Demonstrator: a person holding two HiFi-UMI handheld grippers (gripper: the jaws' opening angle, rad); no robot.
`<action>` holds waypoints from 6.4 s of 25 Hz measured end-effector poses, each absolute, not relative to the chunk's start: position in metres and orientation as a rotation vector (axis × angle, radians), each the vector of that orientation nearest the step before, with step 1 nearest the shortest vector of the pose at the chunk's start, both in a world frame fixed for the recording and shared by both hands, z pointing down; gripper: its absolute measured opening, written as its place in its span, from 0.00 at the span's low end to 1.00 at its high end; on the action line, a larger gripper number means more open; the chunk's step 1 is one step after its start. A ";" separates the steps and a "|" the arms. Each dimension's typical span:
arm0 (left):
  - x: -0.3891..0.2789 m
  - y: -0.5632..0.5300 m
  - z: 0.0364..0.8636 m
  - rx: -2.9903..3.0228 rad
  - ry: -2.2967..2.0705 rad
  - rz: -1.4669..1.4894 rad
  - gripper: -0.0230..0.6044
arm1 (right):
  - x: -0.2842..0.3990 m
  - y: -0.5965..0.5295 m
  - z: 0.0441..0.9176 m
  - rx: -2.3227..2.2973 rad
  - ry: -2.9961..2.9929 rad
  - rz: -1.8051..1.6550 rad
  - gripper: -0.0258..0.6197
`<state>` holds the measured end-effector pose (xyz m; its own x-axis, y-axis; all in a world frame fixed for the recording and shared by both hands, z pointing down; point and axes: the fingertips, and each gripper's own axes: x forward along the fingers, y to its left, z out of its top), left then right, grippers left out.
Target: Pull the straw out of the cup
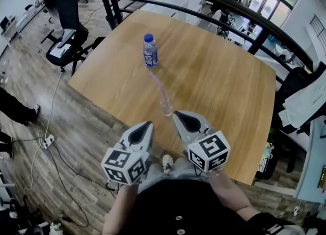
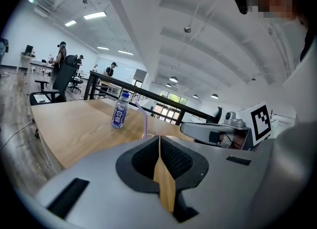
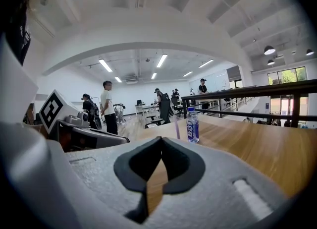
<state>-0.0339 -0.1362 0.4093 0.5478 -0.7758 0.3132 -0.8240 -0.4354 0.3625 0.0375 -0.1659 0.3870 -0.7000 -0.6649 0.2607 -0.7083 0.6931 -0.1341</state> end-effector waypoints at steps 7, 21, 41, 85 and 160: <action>-0.026 -0.157 0.417 2.282 -1.281 0.136 0.07 | 0.043 -0.183 0.401 1.089 -2.687 0.368 0.04; -0.038 -0.171 0.423 2.295 -1.161 0.164 0.07 | 0.033 -0.202 0.420 1.170 -2.574 0.387 0.04; -0.077 -0.187 0.460 2.291 -1.130 0.191 0.07 | 0.004 -0.246 0.437 1.183 -2.464 0.332 0.20; -0.075 -0.213 0.452 2.311 -1.091 0.147 0.07 | -0.010 -0.264 0.411 1.139 -2.567 0.292 0.09; -0.059 -0.221 0.334 2.553 -1.095 -0.083 0.07 | 0.069 -0.212 0.236 1.364 -3.391 0.277 0.09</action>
<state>-0.0586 -0.2207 0.3344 0.6978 -0.7110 0.0868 -0.6898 -0.6345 0.3486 0.0692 -0.2122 0.2363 -0.6073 -0.6803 -0.4103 -0.6048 0.7308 -0.3165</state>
